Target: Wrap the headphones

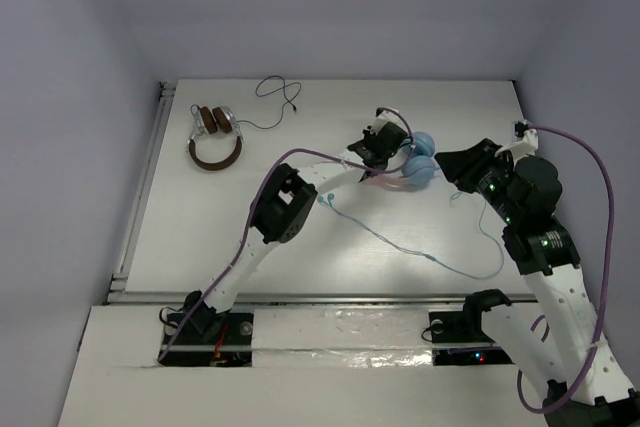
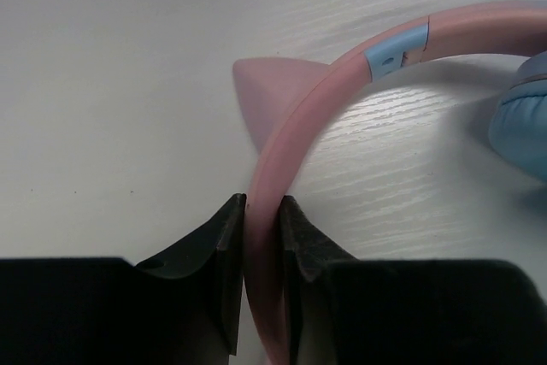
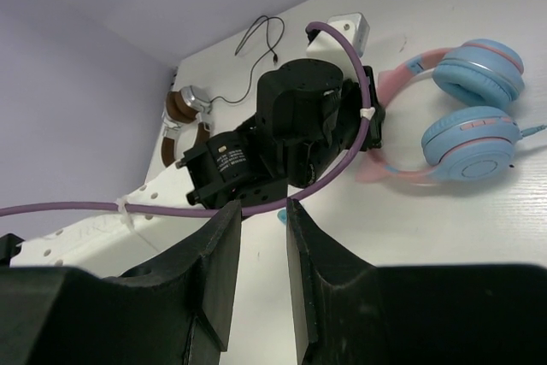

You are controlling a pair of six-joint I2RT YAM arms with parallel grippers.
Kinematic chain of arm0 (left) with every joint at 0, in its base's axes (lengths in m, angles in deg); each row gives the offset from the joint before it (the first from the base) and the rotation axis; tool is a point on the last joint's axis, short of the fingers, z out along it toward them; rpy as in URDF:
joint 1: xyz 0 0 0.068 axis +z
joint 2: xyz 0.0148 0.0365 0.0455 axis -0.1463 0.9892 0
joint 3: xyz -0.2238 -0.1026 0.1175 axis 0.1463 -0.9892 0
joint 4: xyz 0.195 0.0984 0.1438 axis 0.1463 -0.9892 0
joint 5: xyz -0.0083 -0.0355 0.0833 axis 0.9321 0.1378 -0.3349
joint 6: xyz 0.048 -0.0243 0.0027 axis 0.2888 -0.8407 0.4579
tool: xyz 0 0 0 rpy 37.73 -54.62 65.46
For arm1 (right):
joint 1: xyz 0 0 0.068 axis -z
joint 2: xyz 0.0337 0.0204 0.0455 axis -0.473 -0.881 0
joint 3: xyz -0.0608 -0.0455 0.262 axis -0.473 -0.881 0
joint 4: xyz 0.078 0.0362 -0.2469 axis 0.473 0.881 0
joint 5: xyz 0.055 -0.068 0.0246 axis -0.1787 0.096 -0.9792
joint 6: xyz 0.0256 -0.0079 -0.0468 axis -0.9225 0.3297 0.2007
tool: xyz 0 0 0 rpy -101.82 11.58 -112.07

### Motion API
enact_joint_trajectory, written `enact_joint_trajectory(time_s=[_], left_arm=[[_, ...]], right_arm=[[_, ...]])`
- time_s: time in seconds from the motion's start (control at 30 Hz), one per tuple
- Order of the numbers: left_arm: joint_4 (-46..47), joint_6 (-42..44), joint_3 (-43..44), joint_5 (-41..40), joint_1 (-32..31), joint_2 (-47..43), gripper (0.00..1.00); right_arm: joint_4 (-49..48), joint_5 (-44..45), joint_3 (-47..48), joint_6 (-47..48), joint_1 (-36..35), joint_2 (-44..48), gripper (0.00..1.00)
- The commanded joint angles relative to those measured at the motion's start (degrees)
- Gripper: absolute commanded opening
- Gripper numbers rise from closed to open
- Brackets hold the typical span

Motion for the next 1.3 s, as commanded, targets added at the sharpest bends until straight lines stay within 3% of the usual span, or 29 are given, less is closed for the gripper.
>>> enact_joint_trajectory(time_s=[0.0, 0.07, 0.1, 0.13, 0.17, 0.2, 0.43, 0.53, 0.57, 0.67, 0.77, 0.93, 1.27], left_arm=[[-1.6, -0.1, -5.1, 0.9, 0.4, -2.9, 0.00], [-0.2, 0.2, -8.0, 2.9, 0.9, -7.8, 0.00], [-0.8, 0.4, -9.3, 4.2, 1.7, -9.5, 0.00], [-2.6, 0.2, -9.6, 5.8, 2.3, -13.8, 0.00], [-2.8, 0.3, -10.3, 7.9, 2.9, -16.5, 0.00], [-2.8, 0.6, -12.0, 9.1, 4.4, -19.0, 0.00], [-14.3, 2.6, -9.4, 17.9, 14.2, -38.1, 0.00], [-19.9, 4.6, -3.0, 20.8, 17.7, -42.0, 0.00], [-23.0, 4.9, -1.6, 23.3, 20.0, -42.8, 0.00], [-26.1, 5.6, 1.3, 27.1, 23.3, -46.5, 0.00], [-25.3, 4.0, -0.1, 32.8, 25.8, -50.4, 0.00], [-25.9, 2.2, 3.8, 38.1, 28.2, -50.6, 0.00], [-23.2, -1.1, 7.0, 45.6, 31.3, -50.2, 0.00]], right_arm=[[-2.9, 0.0, -0.4, 0.5, -0.5, 0.3, 0.34], [-3.4, 0.2, -1.0, 0.5, -0.5, 0.2, 0.33], [-3.8, 0.2, -1.8, 0.5, -0.5, 0.0, 0.28], [-4.4, 0.1, -2.3, 0.5, -0.5, -0.5, 0.19], [-5.8, -0.3, -2.8, 0.5, -0.5, -1.0, 0.03], [-6.6, -0.5, -3.7, 0.5, -0.5, -1.4, 0.00], [-14.6, -7.1, -0.6, 3.5, -0.5, -7.7, 0.00], [-17.2, -8.6, 2.3, 5.9, -0.5, -11.0, 0.11], [-20.8, -11.0, 3.2, 6.1, -0.5, -11.9, 0.26], [-25.1, -15.6, 5.1, 8.4, -0.5, -15.9, 0.56], [-25.4, -19.1, 7.0, 15.0, -0.5, -20.4, 0.72], [-27.9, -32.8, 8.3, 21.0, -0.5, -27.1, 0.79], [-34.2, -42.0, 3.3, 21.4, -1.0, -36.3, 0.77]])
